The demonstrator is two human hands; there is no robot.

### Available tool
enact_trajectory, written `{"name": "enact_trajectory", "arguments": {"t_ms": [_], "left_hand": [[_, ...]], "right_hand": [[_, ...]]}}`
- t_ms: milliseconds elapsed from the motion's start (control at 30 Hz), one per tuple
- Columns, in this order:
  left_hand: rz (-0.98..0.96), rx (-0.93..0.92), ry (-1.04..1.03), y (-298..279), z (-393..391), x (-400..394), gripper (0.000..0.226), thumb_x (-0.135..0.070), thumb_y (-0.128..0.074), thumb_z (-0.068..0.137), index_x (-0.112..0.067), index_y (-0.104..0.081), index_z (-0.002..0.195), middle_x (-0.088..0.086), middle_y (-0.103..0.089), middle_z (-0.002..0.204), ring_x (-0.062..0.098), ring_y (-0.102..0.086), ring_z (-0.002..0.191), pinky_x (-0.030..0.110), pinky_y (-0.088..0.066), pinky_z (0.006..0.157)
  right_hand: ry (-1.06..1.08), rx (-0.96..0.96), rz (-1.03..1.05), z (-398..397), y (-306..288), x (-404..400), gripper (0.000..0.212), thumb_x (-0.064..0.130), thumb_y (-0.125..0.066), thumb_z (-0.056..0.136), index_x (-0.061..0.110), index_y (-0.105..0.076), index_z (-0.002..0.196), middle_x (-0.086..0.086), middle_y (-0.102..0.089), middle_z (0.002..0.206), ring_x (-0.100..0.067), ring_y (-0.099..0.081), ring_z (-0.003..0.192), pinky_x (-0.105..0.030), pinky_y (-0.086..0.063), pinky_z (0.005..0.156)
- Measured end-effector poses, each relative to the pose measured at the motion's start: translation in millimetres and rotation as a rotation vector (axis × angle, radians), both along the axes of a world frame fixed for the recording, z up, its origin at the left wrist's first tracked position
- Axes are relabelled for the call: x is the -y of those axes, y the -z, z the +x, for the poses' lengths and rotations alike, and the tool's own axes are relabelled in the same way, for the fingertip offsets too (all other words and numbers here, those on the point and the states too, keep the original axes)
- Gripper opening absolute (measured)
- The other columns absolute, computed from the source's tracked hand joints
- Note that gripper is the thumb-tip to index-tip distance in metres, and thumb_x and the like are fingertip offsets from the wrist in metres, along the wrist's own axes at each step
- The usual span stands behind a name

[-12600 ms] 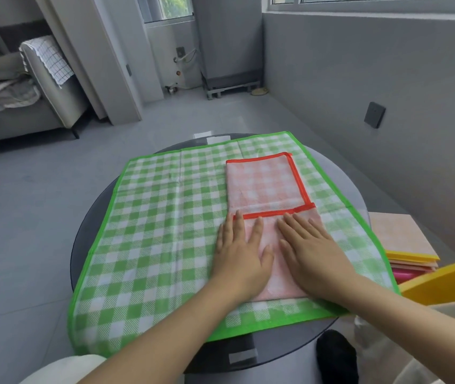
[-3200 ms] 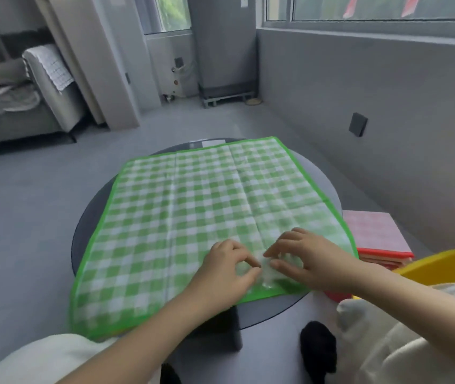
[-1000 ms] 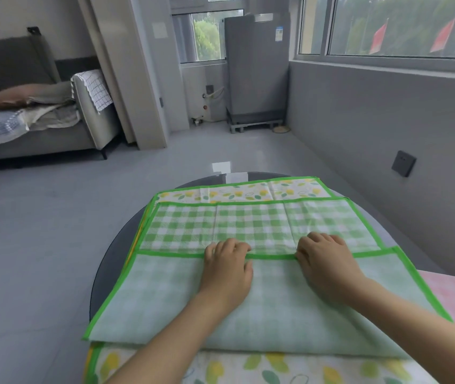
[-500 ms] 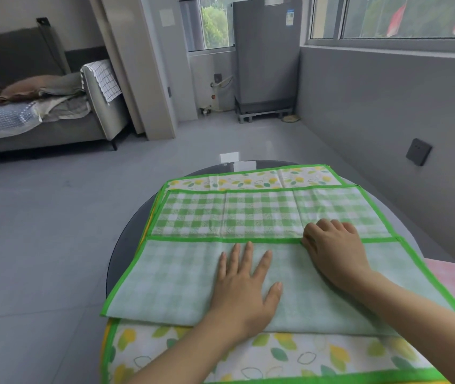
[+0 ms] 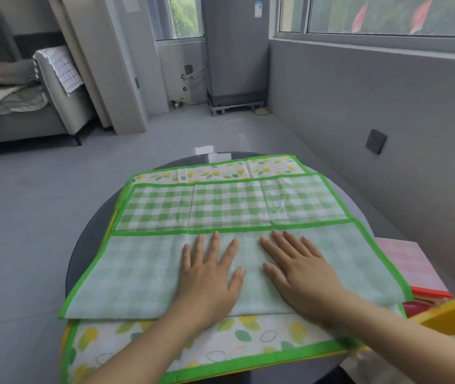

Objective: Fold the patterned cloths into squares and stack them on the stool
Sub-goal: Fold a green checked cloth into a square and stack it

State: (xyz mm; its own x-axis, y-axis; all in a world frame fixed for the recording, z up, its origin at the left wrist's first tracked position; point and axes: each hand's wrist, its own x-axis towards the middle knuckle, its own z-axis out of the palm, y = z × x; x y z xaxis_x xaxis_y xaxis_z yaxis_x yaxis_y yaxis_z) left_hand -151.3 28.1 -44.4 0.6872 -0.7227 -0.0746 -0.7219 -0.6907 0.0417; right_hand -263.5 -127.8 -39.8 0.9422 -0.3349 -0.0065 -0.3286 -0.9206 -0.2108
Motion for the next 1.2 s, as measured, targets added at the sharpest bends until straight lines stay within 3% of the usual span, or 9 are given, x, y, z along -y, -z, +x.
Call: {"name": "enact_trajectory", "arguments": {"t_ms": [133, 200, 400, 467, 600, 767, 900, 1067, 1200], "left_hand": [[0.022, -0.011, 0.004, -1, -1, -1, 0.06, -0.058, -0.006, 0.094, -0.04, 0.01, 0.148, 0.001, 0.017, 0.159, 0.027, 0.019, 0.145, 0.049, 0.011, 0.116], [0.024, -0.016, 0.0, -1, -1, -1, 0.059, -0.057, -0.009, 0.096, -0.04, 0.011, 0.148, 0.0, 0.018, 0.158, 0.026, 0.02, 0.144, 0.049, 0.011, 0.116], [0.017, -0.033, 0.005, -1, -4, 0, 0.086, -0.065, 0.019, 0.065, -0.041, 0.013, 0.148, -0.001, 0.019, 0.158, 0.026, 0.021, 0.144, 0.05, 0.013, 0.116], [0.018, -0.035, -0.002, -3, -4, -1, 0.082, -0.066, 0.016, 0.07, -0.04, 0.013, 0.148, 0.0, 0.019, 0.158, 0.026, 0.021, 0.144, 0.05, 0.013, 0.116], [0.036, -0.035, -0.007, -6, -5, 1, 0.06, -0.056, -0.01, 0.096, -0.038, 0.011, 0.149, 0.001, 0.019, 0.158, 0.027, 0.021, 0.144, 0.051, 0.011, 0.115], [0.012, -0.034, -0.016, -5, -3, 3, 0.06, -0.057, -0.015, 0.096, -0.04, 0.006, 0.149, -0.001, 0.015, 0.159, 0.026, 0.018, 0.145, 0.052, 0.012, 0.115], [0.002, -0.044, -0.034, -6, 6, -2, 0.069, -0.067, -0.004, 0.084, -0.043, 0.002, 0.148, -0.007, 0.01, 0.16, 0.023, 0.014, 0.146, 0.053, 0.012, 0.115], [0.012, -0.033, -0.188, -5, 51, -53, 0.063, -0.065, -0.017, 0.092, -0.045, 0.003, 0.148, -0.011, 0.014, 0.158, 0.024, 0.015, 0.146, 0.056, 0.01, 0.114], [0.018, -0.01, -0.27, -4, 77, -99, 0.064, -0.069, -0.012, 0.09, -0.046, 0.005, 0.148, -0.011, 0.014, 0.158, 0.025, 0.014, 0.146, 0.051, 0.009, 0.116]], "right_hand": [[0.13, -0.046, -0.035, -16, 1, 43, 0.057, 0.059, -0.01, 0.093, 0.042, 0.0, 0.147, 0.011, 0.005, 0.157, -0.009, 0.008, 0.145, -0.031, 0.007, 0.118], [0.182, -0.037, -0.048, -23, 0, 59, 0.056, 0.057, -0.015, 0.094, 0.042, -0.002, 0.147, 0.009, 0.003, 0.158, -0.01, 0.007, 0.145, -0.031, 0.005, 0.118], [0.223, -0.048, -0.061, -27, 0, 69, 0.058, 0.059, -0.014, 0.094, 0.041, -0.001, 0.147, 0.005, 0.003, 0.158, -0.013, 0.006, 0.146, -0.033, 0.005, 0.119], [0.24, -0.06, -0.043, -22, -2, 65, 0.058, 0.057, -0.014, 0.095, 0.039, -0.002, 0.148, 0.003, 0.003, 0.159, -0.015, 0.006, 0.146, -0.036, 0.005, 0.119], [0.178, -0.024, 0.012, 0, -7, 42, 0.056, 0.051, -0.016, 0.097, 0.035, -0.005, 0.149, 0.002, 0.002, 0.159, -0.015, 0.006, 0.146, -0.036, 0.005, 0.119], [-0.035, 0.052, 0.082, 39, -8, -3, 0.051, 0.043, -0.018, 0.099, 0.032, -0.011, 0.149, 0.005, -0.002, 0.158, -0.012, 0.004, 0.146, -0.032, 0.004, 0.118], [-0.101, 0.038, -0.018, 53, 2, -14, 0.074, 0.056, 0.01, 0.08, 0.036, -0.007, 0.148, 0.01, -0.002, 0.158, -0.01, 0.003, 0.145, -0.03, 0.005, 0.116], [-0.087, 0.001, -0.029, 54, 0, -13, 0.05, 0.044, -0.013, 0.099, 0.038, -0.003, 0.148, 0.012, 0.003, 0.157, -0.008, 0.007, 0.145, -0.03, 0.007, 0.117], [-0.089, -0.012, -0.048, 54, 0, -13, 0.057, 0.051, 0.0, 0.092, 0.04, -0.001, 0.148, 0.013, 0.004, 0.157, -0.007, 0.007, 0.144, -0.029, 0.007, 0.117]]}}
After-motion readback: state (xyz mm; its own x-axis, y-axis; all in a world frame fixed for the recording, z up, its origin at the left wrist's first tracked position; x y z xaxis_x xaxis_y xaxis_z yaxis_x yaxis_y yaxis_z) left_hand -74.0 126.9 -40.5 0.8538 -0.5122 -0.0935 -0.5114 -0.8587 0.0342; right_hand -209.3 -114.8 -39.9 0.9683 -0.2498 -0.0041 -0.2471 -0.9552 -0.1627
